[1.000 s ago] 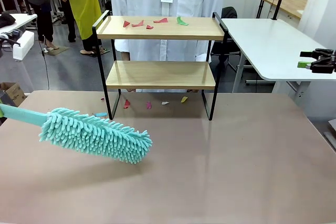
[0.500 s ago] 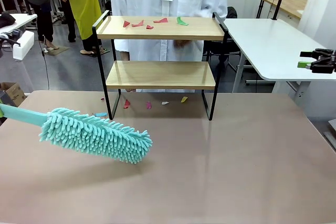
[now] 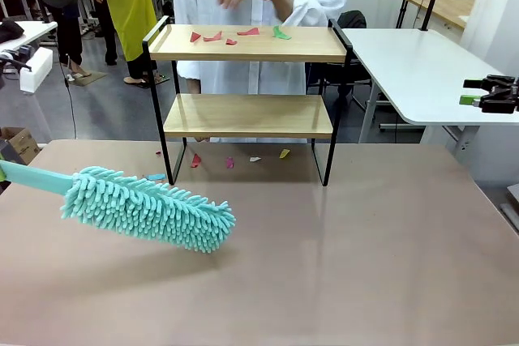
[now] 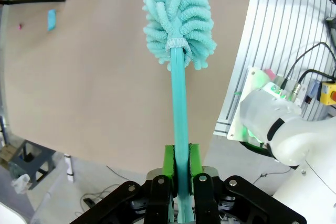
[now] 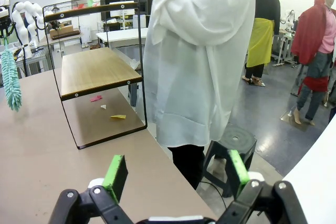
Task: Clean the shelf.
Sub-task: Clean the specific section of the Shelf indicated by the human with the Duster.
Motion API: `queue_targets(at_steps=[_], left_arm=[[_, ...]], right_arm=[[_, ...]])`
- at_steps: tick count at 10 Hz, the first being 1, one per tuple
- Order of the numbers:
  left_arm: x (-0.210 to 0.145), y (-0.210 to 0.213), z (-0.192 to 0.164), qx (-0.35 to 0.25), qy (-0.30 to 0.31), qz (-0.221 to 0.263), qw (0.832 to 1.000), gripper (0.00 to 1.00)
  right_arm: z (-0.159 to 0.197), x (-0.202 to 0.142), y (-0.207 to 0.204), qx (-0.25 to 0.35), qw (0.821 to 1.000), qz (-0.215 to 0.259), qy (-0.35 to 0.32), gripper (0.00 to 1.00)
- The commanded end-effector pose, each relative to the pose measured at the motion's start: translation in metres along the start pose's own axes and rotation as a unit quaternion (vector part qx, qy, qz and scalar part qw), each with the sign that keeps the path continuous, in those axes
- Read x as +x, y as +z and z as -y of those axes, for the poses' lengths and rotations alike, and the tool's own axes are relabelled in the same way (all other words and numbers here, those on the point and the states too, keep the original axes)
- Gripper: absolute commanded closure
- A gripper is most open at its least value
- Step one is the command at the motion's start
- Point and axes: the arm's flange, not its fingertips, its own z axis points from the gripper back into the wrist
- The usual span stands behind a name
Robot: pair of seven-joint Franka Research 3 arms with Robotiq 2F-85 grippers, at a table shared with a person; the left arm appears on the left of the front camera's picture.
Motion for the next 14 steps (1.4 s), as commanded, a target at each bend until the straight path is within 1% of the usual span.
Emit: queue_targets(at_steps=[1, 14], left_arm=[[-0.0024, -0.0012, 0.0003, -0.004, 0.001, 0.010, 1.000, 0.87], [-0.0024, -0.0012, 0.0003, -0.004, 0.001, 0.010, 1.000, 0.87]], right_arm=[[0.0002, 0.0041, -0.0019, -0.001, 1.000, -0.001, 0.004, 0.00], [0.0002, 0.0041, -0.0019, -0.001, 1.000, -0.001, 0.004, 0.00]])
